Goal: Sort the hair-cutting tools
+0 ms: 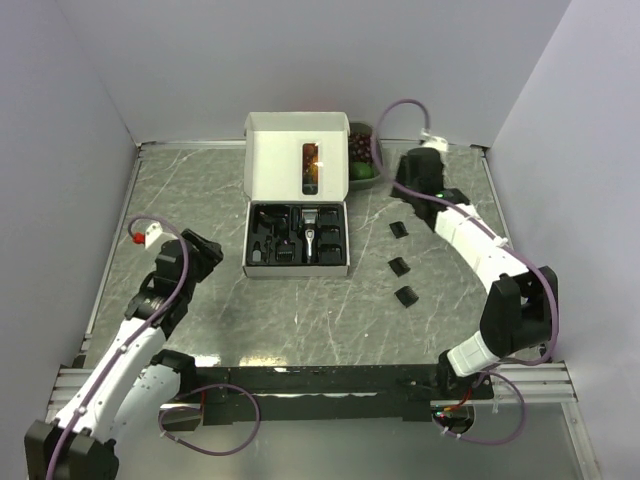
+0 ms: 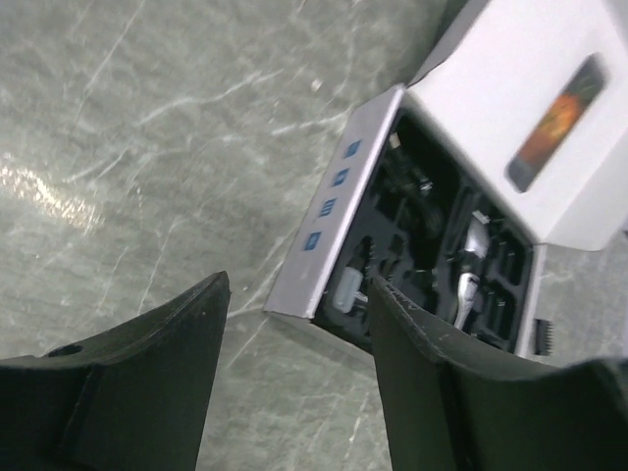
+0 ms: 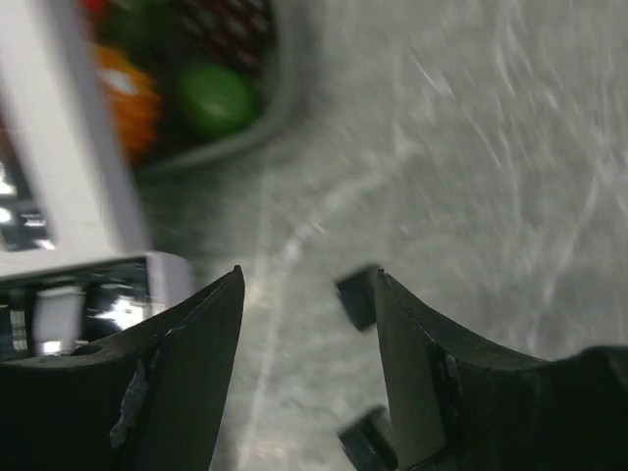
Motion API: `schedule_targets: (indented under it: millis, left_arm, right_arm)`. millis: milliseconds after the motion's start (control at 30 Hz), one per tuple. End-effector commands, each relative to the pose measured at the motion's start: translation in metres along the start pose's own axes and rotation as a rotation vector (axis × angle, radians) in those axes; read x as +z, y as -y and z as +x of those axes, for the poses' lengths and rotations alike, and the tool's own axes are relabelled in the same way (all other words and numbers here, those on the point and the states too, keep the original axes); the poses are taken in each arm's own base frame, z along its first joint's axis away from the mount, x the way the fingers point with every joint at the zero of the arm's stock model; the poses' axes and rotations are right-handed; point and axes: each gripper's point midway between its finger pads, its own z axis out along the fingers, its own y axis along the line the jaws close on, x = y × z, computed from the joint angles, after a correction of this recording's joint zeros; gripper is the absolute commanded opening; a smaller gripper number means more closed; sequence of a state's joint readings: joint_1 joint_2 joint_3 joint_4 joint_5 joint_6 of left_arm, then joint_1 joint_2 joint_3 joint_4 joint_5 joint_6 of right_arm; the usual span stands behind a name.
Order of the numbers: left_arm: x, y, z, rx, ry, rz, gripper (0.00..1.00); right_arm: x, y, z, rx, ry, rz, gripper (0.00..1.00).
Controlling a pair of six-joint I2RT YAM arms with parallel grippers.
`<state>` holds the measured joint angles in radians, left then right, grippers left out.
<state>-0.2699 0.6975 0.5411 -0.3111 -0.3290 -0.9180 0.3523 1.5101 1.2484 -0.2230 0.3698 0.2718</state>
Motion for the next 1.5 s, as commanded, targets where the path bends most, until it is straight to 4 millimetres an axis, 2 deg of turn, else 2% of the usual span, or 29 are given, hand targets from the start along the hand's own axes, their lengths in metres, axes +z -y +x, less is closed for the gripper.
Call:
schedule_targets:
  millis: [0, 133, 233, 300, 333, 433, 567, 600, 667, 800, 967, 1000, 1167, 1333, 1467]
  left_arm:
    - [0.018, 0.008, 0.009, -0.046, 0.001, 0.023, 0.61]
    - [0.043, -0.015, 0.023, -0.042, -0.009, -0.116, 0.54]
    - [0.056, -0.027, 0.027, -0.037, 0.003, -0.187, 0.46]
    - [0.063, -0.033, 0.025, -0.019, 0.024, -0.225, 0.42]
    - [0.069, -0.039, 0.031, -0.006, 0.013, -0.251, 0.41]
    - [0.083, -0.041, 0.037, 0.023, -0.004, -0.28, 0.35]
    - [0.099, -0.036, 0.051, 0.047, -0.054, -0.257, 0.35]
    - [0.103, -0.042, 0.06, 0.061, -0.082, -0.278, 0.35]
    - [0.111, -0.034, 0.062, 0.066, -0.081, -0.243, 0.35]
    - [0.12, -0.029, 0.083, 0.086, -0.149, -0.213, 0.35]
    - [0.116, -0.018, 0.11, 0.114, -0.234, -0.169, 0.34]
    - [0.112, -0.013, 0.117, 0.119, -0.248, -0.145, 0.34]
    - [0.094, -0.012, 0.147, 0.127, -0.313, -0.112, 0.34]
    - [0.083, -0.015, 0.156, 0.139, -0.325, -0.105, 0.34]
    - [0.074, -0.011, 0.147, 0.125, -0.3, -0.084, 0.34]
  right_arm:
    - [-0.002, 0.056, 0.05, 0.161, -0.226, 0.089, 0.61]
    - [0.005, 0.078, 0.077, 0.168, -0.292, 0.183, 0.57]
    - [0.008, 0.085, 0.094, 0.169, -0.319, 0.211, 0.57]
    - [0.009, 0.084, 0.098, 0.178, -0.314, 0.206, 0.57]
    - [0.009, 0.085, 0.105, 0.18, -0.326, 0.205, 0.57]
    - [0.011, 0.086, 0.109, 0.185, -0.329, 0.213, 0.57]
    - [0.014, 0.094, 0.117, 0.166, -0.363, 0.267, 0.57]
    - [0.014, 0.096, 0.118, 0.162, -0.369, 0.283, 0.57]
    - [0.015, 0.1, 0.12, 0.164, -0.374, 0.297, 0.57]
    - [0.017, 0.1, 0.125, 0.171, -0.386, 0.295, 0.58]
    - [0.021, 0.104, 0.134, 0.166, -0.415, 0.312, 0.58]
    - [0.021, 0.106, 0.134, 0.165, -0.417, 0.317, 0.58]
    - [0.024, 0.112, 0.142, 0.155, -0.447, 0.356, 0.59]
    - [0.024, 0.116, 0.149, 0.165, -0.469, 0.384, 0.59]
    - [0.022, 0.119, 0.154, 0.166, -0.484, 0.407, 0.59]
